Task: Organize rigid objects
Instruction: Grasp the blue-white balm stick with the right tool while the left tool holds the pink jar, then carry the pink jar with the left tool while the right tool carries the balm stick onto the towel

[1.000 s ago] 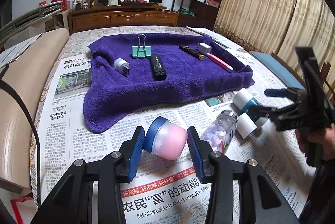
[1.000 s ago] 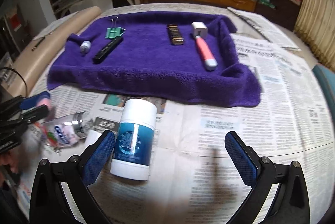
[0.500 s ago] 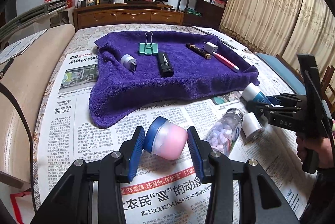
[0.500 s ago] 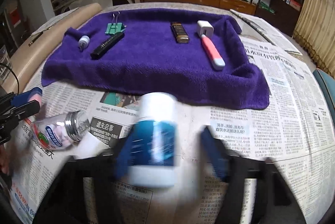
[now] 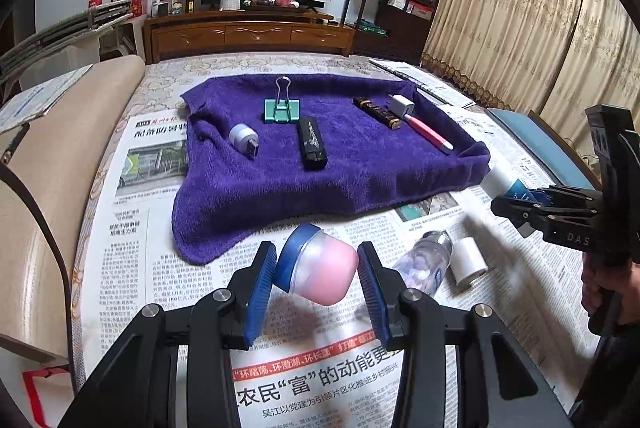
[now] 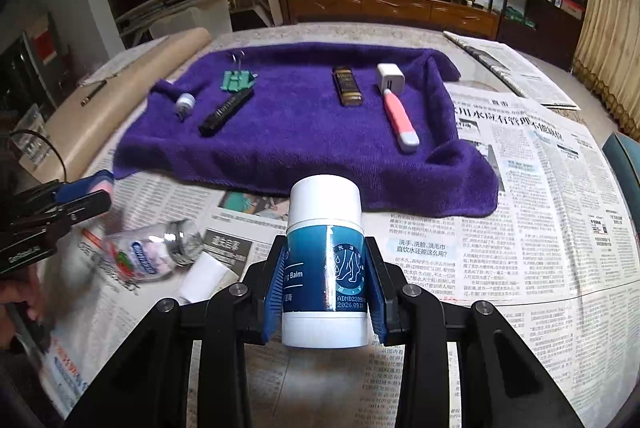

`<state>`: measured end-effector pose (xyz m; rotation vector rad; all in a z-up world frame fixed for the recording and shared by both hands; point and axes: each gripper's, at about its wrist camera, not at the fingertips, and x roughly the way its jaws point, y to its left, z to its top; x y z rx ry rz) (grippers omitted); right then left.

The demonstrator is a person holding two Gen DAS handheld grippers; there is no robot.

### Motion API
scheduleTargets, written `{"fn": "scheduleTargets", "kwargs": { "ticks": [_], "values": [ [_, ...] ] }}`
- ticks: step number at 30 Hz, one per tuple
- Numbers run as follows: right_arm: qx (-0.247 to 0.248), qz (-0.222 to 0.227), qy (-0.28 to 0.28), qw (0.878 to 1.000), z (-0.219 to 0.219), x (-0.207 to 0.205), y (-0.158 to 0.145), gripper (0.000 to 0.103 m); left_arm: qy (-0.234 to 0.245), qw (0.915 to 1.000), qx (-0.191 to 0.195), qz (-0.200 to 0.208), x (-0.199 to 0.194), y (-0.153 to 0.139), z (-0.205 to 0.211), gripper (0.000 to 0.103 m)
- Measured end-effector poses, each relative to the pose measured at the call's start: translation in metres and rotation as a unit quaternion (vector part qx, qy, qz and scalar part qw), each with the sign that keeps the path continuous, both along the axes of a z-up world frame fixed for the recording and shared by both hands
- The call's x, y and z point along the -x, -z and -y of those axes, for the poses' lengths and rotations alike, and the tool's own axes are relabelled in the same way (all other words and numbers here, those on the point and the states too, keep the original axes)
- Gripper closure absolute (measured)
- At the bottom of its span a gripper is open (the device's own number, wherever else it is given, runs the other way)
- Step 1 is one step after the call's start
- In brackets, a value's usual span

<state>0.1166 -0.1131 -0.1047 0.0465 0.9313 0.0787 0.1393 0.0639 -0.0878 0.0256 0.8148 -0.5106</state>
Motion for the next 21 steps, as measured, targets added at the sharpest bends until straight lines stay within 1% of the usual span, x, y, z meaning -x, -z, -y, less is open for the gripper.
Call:
{"fn": "scheduleTargets", "kwargs": {
  "ticks": [5,10,15,18,21],
  "values": [
    [-0.01,0.005,-0.003,1.0,0.004,0.0,-0.008,0.067,0.005,1.0,-0.004,0.003,-0.007,-0.009,0.007,0.063],
    [-0.026,0.004,-0.002,1.0,0.011,-0.011,-0.014,0.067,0.006,0.9999,-0.007,0.01,-0.028,-0.02,0.013,0.063],
    [-0.022,0.014,-0.01,1.0,0.015,-0.033,-0.027,0.067,0.001,0.9999,-0.013,0.007,-0.054,-0.022,0.017,0.063],
    [-0.027,0.016,-0.014,0.999,0.018,-0.052,-0.033,0.067,-0.001,0.9998,-0.019,0.003,-0.07,-0.02,0.02,0.063],
    [-0.014,0.013,-0.025,1.0,0.015,-0.077,-0.033,0.067,-0.003,0.9997,-0.025,-0.006,-0.084,-0.014,0.022,0.063]
  ]
}}
